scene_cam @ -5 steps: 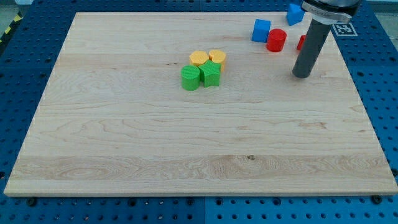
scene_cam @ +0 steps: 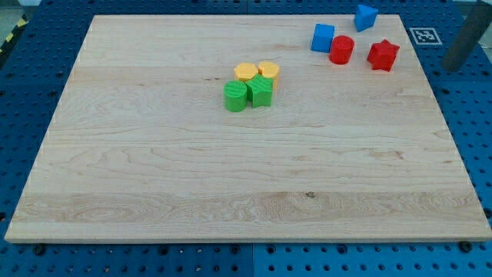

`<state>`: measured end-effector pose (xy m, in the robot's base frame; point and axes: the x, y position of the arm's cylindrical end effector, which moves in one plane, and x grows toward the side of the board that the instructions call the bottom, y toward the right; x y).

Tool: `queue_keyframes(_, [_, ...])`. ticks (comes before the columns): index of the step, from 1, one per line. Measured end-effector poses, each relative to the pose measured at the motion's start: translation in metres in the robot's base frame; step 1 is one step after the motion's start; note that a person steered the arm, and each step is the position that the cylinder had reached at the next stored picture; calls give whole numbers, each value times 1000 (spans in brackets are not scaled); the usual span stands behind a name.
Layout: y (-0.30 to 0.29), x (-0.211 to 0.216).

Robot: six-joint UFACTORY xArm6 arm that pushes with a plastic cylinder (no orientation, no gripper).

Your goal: Push the red star to the center right of the board

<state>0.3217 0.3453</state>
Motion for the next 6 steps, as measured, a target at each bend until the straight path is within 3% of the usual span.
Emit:
queue_keyframes(1, [0,-32])
queue_keyframes(2, [-13,-32])
queue_keyframes(3, [-80,-34])
queue_keyframes(5, [-100,28])
queue_keyframes(6, [-101,-17])
